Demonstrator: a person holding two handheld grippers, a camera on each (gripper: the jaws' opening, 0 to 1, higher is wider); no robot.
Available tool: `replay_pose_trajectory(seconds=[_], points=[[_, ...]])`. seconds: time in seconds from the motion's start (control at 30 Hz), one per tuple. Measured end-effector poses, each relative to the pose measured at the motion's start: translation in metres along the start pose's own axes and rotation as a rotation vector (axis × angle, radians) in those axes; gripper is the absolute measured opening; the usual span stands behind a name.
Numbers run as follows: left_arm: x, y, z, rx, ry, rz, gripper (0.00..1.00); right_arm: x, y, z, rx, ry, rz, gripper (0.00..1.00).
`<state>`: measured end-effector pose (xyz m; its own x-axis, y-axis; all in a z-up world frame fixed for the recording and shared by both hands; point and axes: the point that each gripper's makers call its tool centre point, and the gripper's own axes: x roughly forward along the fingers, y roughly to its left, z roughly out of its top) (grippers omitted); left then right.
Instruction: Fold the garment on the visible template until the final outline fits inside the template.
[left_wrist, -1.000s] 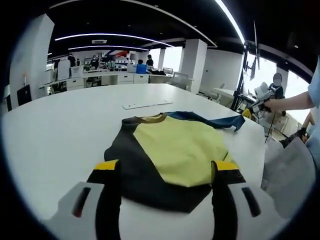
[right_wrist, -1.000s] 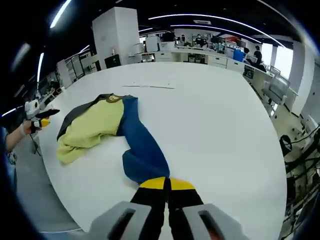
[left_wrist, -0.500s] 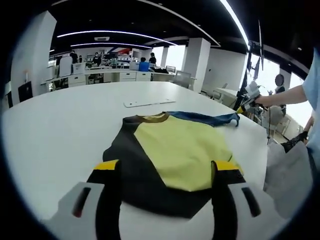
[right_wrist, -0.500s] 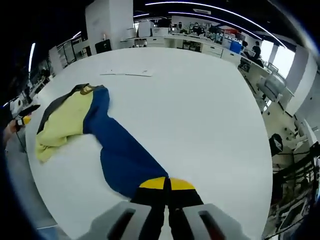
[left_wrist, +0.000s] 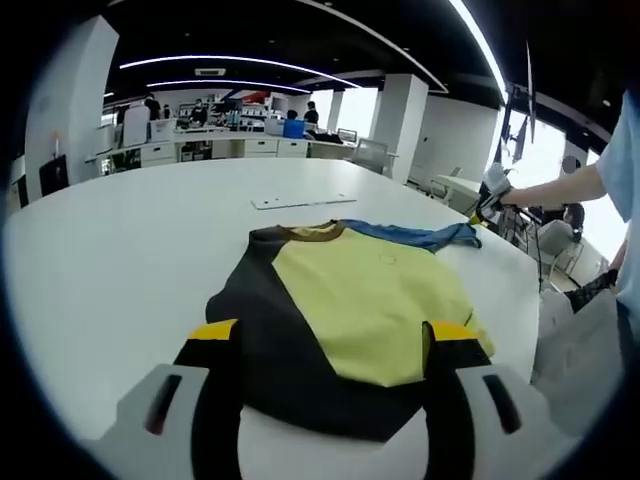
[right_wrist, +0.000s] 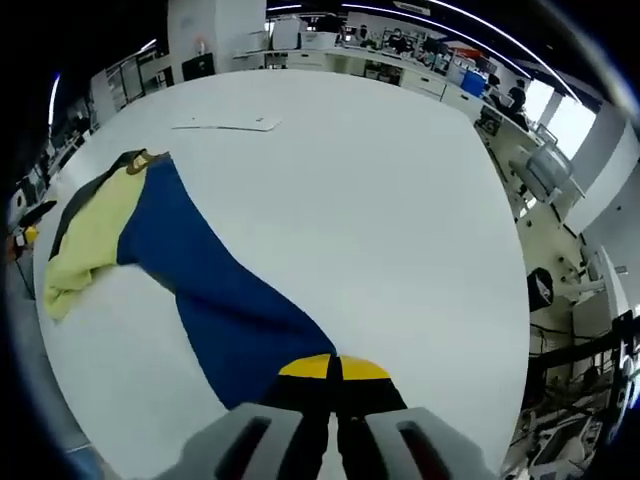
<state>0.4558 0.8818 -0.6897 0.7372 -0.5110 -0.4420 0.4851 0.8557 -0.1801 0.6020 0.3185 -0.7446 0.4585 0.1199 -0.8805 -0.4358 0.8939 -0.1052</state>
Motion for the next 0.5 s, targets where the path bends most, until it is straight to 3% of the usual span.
replay_pose_trajectory(seconds=[0.23, 0.5], points=[[0.002, 0.004, -0.006, -0.018, 0.011, 0.007, 0.7, 0.012, -0.01, 0.003, -0.013, 0.031, -0.017, 0.0], [0.003, 0.006, -0.008, -0.028, 0.016, 0.01, 0.7, 0.016, -0.003, 0.002, -0.035, 0.05, -0.022, 0.0]])
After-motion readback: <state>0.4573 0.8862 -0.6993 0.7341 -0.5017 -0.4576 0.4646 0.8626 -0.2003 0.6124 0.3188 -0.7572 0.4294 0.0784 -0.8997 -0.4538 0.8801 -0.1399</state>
